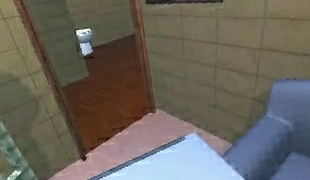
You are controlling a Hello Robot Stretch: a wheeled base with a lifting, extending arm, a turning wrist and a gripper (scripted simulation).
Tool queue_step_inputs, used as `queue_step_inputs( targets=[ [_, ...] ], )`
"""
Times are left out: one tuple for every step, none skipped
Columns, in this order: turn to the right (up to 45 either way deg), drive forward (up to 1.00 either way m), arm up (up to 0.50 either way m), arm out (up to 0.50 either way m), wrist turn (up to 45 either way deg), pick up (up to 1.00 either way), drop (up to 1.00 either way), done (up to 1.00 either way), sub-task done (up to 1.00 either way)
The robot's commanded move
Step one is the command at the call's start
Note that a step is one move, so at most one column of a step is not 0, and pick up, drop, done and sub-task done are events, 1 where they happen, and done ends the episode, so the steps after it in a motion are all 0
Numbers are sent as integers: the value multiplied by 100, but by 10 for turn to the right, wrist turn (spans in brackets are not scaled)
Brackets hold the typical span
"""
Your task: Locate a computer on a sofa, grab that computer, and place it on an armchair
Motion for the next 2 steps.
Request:
queue_step_inputs(
  targets=[
    [-450, 0, 0, 0, 0, 0, 0, 0, 0],
    [-450, 0, 0, 0, 0, 0, 0, 0, 0]
  ],
)
